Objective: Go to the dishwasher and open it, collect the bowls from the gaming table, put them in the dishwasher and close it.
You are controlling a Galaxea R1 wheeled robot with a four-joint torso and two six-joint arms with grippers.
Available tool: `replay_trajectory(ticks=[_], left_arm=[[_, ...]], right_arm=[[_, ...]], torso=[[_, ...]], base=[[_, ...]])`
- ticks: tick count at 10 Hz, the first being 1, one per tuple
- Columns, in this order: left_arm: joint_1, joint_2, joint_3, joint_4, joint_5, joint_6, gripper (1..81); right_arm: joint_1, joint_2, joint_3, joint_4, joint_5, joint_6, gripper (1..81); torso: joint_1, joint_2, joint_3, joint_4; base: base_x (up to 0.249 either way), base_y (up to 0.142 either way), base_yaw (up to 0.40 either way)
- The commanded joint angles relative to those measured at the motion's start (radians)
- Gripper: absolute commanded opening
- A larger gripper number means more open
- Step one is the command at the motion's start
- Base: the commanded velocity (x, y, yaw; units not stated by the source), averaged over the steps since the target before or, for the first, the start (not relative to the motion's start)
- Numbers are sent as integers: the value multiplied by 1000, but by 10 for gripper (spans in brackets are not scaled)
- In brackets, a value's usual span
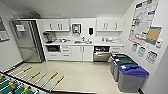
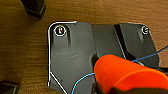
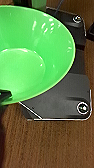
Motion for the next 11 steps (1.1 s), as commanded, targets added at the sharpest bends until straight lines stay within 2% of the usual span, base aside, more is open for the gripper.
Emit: replay_trajectory(ticks=[1,11], left_arm=[[-50,-6,0,13,42,4,10],[-50,-6,2,13,42,6,10]], right_arm=[[42,-10,-1,-7,-56,-2,10],[39,-13,-3,-7,-56,-2,10]], torso=[[0,0,0,0],[0,0,0,0]], base=[[126,0,0],[126,0,0]])
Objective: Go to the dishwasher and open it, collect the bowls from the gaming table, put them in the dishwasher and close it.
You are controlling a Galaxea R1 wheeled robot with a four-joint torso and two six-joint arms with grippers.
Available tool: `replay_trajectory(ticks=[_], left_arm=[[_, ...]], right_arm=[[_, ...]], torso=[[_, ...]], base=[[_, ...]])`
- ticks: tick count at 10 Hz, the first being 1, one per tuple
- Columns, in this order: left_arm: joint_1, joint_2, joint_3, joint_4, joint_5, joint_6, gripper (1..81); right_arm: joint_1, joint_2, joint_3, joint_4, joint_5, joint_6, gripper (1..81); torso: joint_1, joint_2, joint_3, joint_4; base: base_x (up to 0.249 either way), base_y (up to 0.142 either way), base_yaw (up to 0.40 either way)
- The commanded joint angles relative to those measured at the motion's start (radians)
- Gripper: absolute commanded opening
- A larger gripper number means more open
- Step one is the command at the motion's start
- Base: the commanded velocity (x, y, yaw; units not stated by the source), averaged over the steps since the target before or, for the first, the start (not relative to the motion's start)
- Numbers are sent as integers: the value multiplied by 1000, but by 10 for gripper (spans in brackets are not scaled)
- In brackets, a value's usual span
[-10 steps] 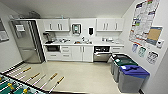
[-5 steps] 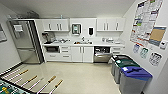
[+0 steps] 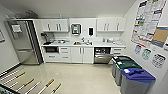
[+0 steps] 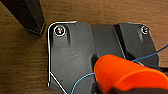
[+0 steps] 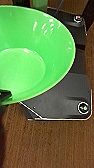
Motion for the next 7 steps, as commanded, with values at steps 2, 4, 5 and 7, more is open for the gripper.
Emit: replay_trajectory(ticks=[2,4,5,7], left_arm=[[-50,-7,0,13,42,5,10],[-50,-7,0,13,42,5,10],[-50,-7,0,13,42,5,10],[-50,-7,0,13,43,5,10]], right_arm=[[41,-11,-1,-8,-58,-2,10],[41,-11,-3,-8,-58,-2,10],[42,-11,-3,-8,-58,-2,10],[41,-11,-3,-8,-58,-2,10]], torso=[[0,0,0,0],[0,0,0,0],[0,0,0,0],[0,0,0,0]], base=[[126,0,0],[126,0,0],[126,-61,0],[126,-61,0]])
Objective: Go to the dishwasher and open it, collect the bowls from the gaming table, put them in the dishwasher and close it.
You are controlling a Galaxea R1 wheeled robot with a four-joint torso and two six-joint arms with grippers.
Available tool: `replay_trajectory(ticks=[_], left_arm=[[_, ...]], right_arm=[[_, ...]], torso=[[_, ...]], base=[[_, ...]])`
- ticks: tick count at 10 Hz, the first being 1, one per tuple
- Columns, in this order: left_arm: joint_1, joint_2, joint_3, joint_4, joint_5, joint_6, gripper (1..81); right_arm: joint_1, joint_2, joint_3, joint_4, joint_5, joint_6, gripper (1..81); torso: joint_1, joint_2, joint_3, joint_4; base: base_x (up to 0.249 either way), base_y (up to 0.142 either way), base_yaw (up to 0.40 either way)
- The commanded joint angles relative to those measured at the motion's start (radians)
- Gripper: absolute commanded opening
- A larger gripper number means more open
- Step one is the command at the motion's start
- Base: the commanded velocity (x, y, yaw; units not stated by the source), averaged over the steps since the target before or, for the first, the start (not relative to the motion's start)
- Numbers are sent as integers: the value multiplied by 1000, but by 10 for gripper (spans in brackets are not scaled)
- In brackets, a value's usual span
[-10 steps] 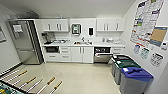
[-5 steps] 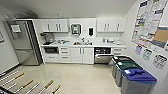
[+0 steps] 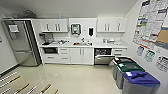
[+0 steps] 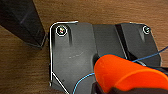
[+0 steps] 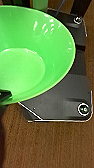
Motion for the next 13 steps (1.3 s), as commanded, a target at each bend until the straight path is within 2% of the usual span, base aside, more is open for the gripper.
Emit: replay_trajectory(ticks=[1,3,13], left_arm=[[-49,-6,2,13,43,5,10],[-49,-6,2,13,43,5,10],[-49,-6,2,13,43,5,10]], right_arm=[[42,-14,-3,-7,-57,-2,10],[42,-13,-3,-9,-57,-2,10],[36,-16,-1,-6,-54,-2,10]], torso=[[0,0,0,0],[0,0,0,0],[0,0,0,0]], base=[[126,-61,0],[126,-61,0],[122,0,0]])
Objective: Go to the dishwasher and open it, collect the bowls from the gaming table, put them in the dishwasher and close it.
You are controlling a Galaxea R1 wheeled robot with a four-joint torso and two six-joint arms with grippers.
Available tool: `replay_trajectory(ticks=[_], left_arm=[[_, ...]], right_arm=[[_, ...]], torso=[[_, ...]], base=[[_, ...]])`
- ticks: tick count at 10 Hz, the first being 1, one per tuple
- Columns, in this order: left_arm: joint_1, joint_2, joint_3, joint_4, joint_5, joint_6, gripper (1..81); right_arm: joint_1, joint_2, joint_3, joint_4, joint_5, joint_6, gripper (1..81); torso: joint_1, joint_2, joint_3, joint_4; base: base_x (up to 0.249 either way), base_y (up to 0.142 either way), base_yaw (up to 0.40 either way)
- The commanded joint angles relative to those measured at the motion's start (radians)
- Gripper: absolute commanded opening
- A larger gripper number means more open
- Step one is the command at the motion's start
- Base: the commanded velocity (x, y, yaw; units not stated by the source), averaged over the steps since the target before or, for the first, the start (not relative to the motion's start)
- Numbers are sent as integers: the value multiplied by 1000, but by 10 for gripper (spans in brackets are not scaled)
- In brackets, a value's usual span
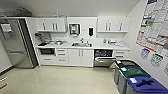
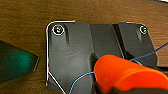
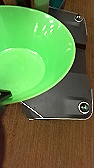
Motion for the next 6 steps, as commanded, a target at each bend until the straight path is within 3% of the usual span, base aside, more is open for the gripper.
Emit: replay_trajectory(ticks=[1,6], left_arm=[[-52,-12,0,13,42,5,10],[-52,-12,1,13,42,5,10]], right_arm=[[39,-13,0,-5,-55,-2,10],[39,-13,0,-5,-55,-2,10]], torso=[[0,0,0,0],[0,0,0,0]], base=[[116,-70,0],[116,-70,0]])
